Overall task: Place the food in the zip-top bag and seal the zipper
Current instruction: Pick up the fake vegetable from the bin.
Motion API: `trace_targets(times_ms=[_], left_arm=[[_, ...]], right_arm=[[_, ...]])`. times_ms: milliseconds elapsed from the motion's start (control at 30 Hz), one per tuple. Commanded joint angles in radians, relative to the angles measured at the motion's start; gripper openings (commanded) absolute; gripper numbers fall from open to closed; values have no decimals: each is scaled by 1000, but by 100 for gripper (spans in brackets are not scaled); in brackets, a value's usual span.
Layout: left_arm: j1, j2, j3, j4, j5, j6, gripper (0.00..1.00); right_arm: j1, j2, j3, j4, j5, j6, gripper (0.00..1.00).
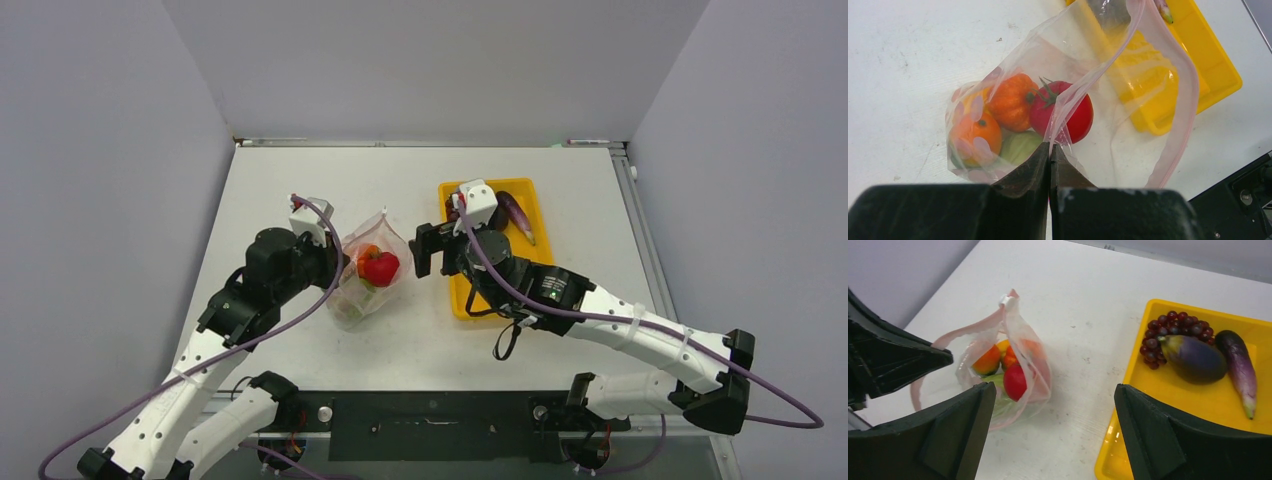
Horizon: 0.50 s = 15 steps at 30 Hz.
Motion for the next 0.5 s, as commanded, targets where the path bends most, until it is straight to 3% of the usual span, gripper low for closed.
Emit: trace_targets(times_ms=[0,467], left_arm=[[-6,8,1,14,-18,16,0],[-6,18,1,10,-18,18,0]], right_arm=[[-51,-26,-19,-55,58,-12,92],[-255,1,-129,-75,-9,-3,92]])
